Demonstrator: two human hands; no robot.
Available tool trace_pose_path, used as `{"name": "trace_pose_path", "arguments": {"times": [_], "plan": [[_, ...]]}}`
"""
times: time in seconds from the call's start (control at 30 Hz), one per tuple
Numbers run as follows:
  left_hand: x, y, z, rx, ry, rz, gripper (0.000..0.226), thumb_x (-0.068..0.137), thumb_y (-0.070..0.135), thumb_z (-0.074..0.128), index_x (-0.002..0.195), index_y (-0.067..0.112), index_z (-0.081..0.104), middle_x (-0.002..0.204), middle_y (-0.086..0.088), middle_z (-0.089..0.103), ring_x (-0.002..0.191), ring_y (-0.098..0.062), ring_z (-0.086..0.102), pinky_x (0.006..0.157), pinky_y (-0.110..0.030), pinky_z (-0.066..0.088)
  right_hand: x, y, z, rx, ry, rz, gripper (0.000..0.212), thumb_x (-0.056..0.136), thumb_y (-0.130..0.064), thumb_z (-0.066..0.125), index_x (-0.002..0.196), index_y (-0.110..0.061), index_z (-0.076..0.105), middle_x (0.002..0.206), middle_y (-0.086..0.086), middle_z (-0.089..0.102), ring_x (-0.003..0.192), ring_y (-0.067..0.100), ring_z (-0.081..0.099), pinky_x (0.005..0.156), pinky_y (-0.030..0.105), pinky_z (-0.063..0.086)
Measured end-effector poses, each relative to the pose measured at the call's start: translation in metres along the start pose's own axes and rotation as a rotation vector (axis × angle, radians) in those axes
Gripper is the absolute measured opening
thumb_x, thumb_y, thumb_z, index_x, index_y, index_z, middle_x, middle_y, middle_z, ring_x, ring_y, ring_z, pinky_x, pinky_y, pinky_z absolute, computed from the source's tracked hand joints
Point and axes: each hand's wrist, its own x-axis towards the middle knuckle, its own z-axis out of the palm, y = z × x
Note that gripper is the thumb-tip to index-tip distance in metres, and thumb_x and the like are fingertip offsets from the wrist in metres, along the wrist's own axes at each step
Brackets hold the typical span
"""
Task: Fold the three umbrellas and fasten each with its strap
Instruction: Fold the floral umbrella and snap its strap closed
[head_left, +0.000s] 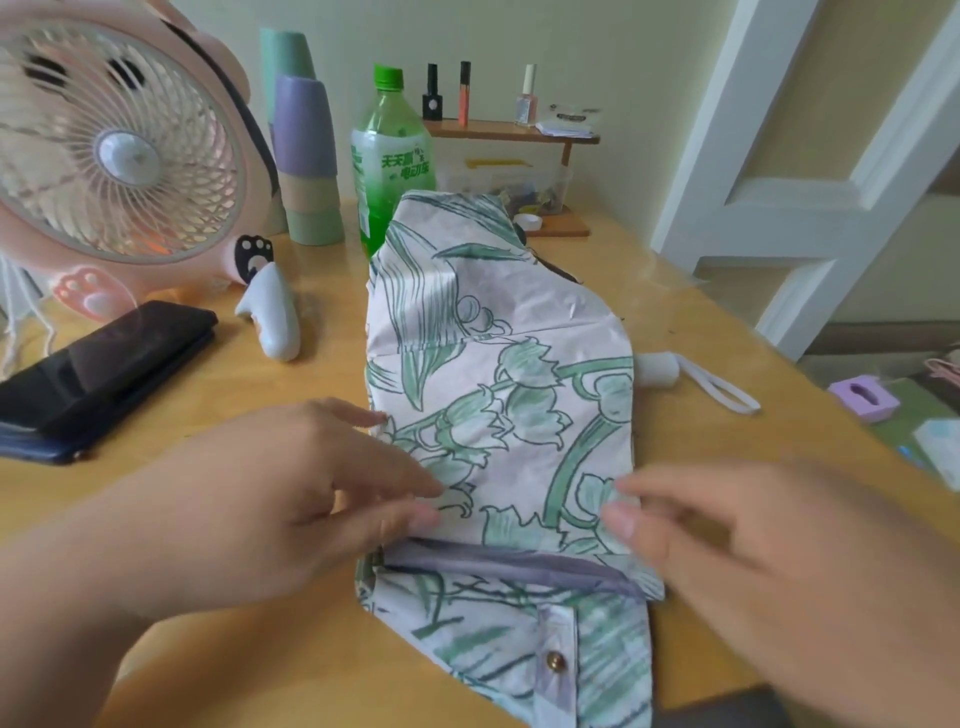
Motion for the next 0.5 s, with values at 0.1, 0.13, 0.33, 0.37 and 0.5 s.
{"name": "trace_pose_path", "arguments": {"times": [0.1, 0.13, 0.33, 0.37, 0.5], "plan": [[0.009, 0.008, 0.001, -0.042, 0.337, -0.194, 0.016, 0.090, 0.051, 0.068, 0.086, 0.036, 0.075, 0.072, 0.020, 0.069, 0.066, 0.000, 0.063, 0.066, -0.022, 0.053, 0.040, 0.009, -0.015, 0.356, 0.334, 0.059, 0.018, 0.084, -0.059, 0.062, 0.083, -0.044, 0.072, 0.085, -0.036, 0.069, 0.081, -0.012, 0.065, 0.068, 0.007, 0.048], [0.016, 0.009, -0.002, -0.115, 0.513, -0.349, 0.015, 0.088, 0.047, 0.073, 0.079, 0.035, 0.075, 0.072, 0.018, 0.071, 0.065, -0.001, 0.063, 0.062, -0.017, 0.049, 0.059, 0.016, -0.017, 0.454, 0.436, 0.089, 0.007, 0.086, -0.047, 0.070, 0.084, -0.040, 0.073, 0.082, -0.026, 0.073, 0.080, -0.008, 0.067, 0.066, 0.005, 0.046], [0.069, -0.036, -0.025, -0.570, 0.488, -0.951, 0.052, 0.079, 0.036, 0.086, 0.122, 0.018, 0.064, 0.101, -0.001, 0.074, 0.087, -0.019, 0.072, 0.075, -0.038, 0.059, 0.167, 0.040, -0.023, 0.913, 0.385, 0.278, 0.039, 0.071, -0.038, 0.083, 0.103, -0.023, 0.066, 0.106, 0.009, 0.074, 0.102, 0.030, 0.072, 0.096, 0.054, 0.057], [0.071, -0.039, -0.020, -0.598, 0.434, -0.959, 0.053, 0.078, 0.033, 0.087, 0.123, 0.017, 0.064, 0.102, -0.004, 0.074, 0.089, -0.020, 0.072, 0.074, -0.037, 0.059, 0.172, 0.039, -0.021, 0.988, 0.336, 0.269, 0.031, 0.075, -0.028, 0.085, 0.098, -0.019, 0.066, 0.105, 0.014, 0.074, 0.102, 0.033, 0.072, 0.098, 0.055, 0.056], [0.069, -0.042, -0.003, -0.710, 0.448, -0.942, 0.061, 0.063, 0.031, 0.096, 0.116, 0.023, 0.066, 0.111, -0.012, 0.071, 0.088, -0.024, 0.069, 0.071, -0.036, 0.053, 0.178, 0.039, -0.008, 1.161, 0.276, 0.191, 0.047, 0.081, 0.000, 0.080, 0.122, -0.016, 0.063, 0.112, 0.019, 0.070, 0.095, 0.030, 0.073, 0.092, 0.049, 0.059]]}}
